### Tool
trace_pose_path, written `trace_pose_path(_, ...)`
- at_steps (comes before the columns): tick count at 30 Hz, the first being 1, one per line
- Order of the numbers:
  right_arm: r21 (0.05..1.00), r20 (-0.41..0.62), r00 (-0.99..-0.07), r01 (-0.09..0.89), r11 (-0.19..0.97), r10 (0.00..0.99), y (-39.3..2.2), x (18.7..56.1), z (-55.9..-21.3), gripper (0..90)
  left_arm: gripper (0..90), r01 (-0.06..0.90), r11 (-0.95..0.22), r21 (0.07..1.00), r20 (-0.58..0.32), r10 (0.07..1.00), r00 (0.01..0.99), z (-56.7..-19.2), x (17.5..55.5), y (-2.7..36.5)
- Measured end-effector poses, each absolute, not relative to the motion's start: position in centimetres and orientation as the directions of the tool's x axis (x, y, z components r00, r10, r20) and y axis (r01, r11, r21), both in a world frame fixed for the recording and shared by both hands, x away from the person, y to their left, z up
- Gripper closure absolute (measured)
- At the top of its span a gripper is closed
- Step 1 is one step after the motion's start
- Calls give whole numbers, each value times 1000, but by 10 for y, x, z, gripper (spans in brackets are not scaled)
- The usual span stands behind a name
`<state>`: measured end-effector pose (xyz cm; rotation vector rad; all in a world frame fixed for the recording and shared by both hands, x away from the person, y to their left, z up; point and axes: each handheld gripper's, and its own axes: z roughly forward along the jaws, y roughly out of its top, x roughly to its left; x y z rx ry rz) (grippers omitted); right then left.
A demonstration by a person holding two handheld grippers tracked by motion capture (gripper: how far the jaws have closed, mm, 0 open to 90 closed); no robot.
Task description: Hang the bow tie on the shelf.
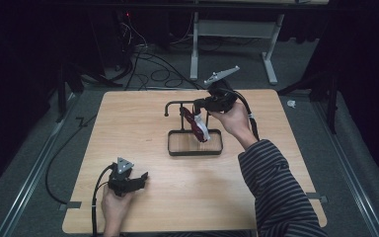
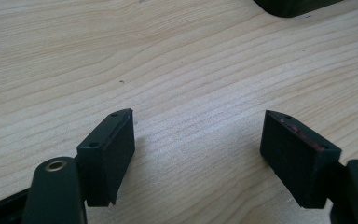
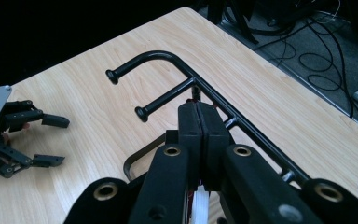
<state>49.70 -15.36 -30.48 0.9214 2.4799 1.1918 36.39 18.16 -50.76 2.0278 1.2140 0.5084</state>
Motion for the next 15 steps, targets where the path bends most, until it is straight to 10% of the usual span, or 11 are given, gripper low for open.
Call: trace_pose_path(15,782,70,-777,432,449,626,-157,489,-305,779,265,597,-308,740,-24,876,482,-508,364,182)
